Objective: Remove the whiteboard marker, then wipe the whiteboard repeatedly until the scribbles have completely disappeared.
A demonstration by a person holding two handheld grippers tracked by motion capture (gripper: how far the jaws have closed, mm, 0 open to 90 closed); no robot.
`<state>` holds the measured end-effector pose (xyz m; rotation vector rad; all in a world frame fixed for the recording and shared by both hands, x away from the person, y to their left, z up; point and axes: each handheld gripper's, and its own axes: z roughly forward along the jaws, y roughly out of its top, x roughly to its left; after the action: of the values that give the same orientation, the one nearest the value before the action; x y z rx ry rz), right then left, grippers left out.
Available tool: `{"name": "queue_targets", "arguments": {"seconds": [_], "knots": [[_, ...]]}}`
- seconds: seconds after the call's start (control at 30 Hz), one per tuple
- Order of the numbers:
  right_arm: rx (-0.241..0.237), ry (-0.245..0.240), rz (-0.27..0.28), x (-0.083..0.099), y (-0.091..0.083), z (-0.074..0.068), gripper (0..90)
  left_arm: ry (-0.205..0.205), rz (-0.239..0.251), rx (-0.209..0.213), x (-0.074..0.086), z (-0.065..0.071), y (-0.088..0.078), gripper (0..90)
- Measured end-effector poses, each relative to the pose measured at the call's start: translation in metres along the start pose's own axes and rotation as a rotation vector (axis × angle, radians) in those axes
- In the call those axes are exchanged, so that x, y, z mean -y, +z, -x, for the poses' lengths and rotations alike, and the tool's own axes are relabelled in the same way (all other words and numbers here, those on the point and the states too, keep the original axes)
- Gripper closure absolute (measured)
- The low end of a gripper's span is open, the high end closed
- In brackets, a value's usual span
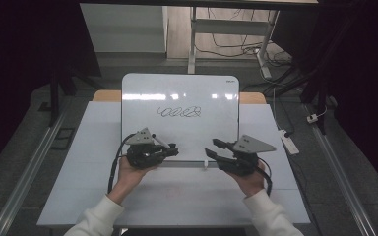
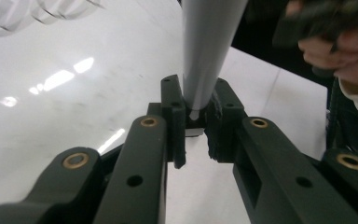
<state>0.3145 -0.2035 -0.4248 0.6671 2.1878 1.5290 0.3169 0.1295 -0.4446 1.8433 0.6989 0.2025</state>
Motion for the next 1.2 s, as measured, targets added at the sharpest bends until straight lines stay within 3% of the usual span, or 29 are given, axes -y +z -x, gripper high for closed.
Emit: {"name": "queue_targets", "arguments": {"seconds": [0.03,0.07,0.2,0.33,0.5,0.63,0.83,1.03,1.2], "knots": [[0.026,0.020,-0.018,0.017,-0.015,0.010,52.8,0.002,0.016,-0.007,0.000,-0.002,-0.003,78.1],[0.026,0.020,-0.018,0.017,-0.015,0.010,52.8,0.000,0.029,-0.018,0.000,-0.004,-0.007,78.1],[0.095,0.063,-0.073,0.053,-0.044,0.030,51.8,-0.009,0.087,-0.063,-0.001,-0.013,-0.019,78.1],[0.133,0.095,-0.091,0.071,-0.055,0.040,51.6,-0.007,0.149,-0.102,-0.003,-0.020,-0.028,78.1],[0.143,0.117,-0.101,0.078,-0.056,0.046,51.3,-0.007,0.187,-0.149,-0.008,-0.032,-0.029,78.1],[0.142,0.110,-0.108,0.080,-0.053,0.047,51.1,-0.006,0.219,-0.189,-0.020,-0.046,-0.029,78.1],[0.142,0.099,-0.120,0.083,-0.052,0.046,51.0,0.009,0.247,-0.302,-0.037,-0.071,-0.024,78.1],[0.141,0.092,-0.131,0.086,-0.051,0.047,50.4,-0.002,0.274,-0.384,-0.034,-0.095,-0.018,78.1],[0.152,0.099,-0.143,0.090,-0.053,0.050,48.0,-0.022,0.288,-0.398,-0.030,-0.106,-0.014,78.1]]}}
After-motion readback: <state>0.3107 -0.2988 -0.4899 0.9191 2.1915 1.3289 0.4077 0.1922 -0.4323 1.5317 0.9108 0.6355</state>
